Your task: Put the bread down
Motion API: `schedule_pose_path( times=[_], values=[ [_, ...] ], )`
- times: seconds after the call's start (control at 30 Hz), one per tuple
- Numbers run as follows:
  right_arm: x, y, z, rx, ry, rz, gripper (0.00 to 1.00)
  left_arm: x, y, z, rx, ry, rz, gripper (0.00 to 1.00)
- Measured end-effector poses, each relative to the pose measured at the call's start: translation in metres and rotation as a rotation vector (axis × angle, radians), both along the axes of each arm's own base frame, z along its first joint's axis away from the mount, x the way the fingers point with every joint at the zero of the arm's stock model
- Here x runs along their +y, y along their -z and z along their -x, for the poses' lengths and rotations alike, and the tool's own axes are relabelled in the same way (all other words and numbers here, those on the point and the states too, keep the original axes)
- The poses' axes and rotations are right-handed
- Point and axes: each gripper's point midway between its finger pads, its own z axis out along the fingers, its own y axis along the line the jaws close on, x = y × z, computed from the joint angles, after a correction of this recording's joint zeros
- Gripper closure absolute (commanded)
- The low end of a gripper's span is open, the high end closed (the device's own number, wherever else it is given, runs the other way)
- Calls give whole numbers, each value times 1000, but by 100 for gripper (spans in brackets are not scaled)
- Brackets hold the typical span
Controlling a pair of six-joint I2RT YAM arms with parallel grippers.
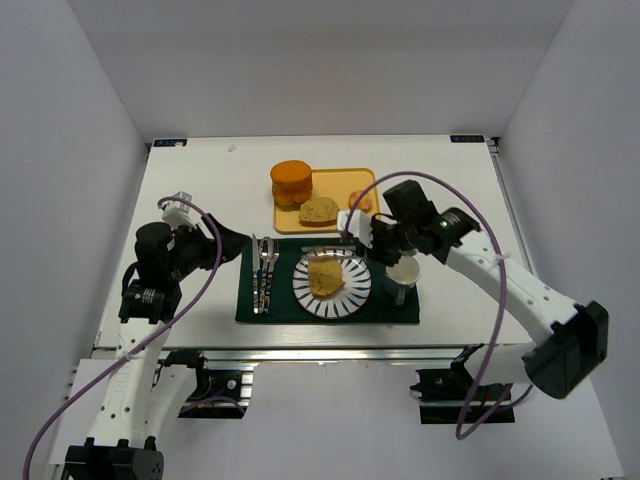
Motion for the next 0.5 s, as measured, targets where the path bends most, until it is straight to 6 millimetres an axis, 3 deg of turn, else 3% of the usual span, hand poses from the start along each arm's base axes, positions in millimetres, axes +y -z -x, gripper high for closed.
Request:
schedule_pose_path(
  times=[0.27,0.5],
  values=[
    [32,20,-88,-55,156,21,63,0,0,2,2,0,-1,25],
    [43,43,-132,-89,226,69,59,0,-7,7,-30,-2,5,25]
  ],
)
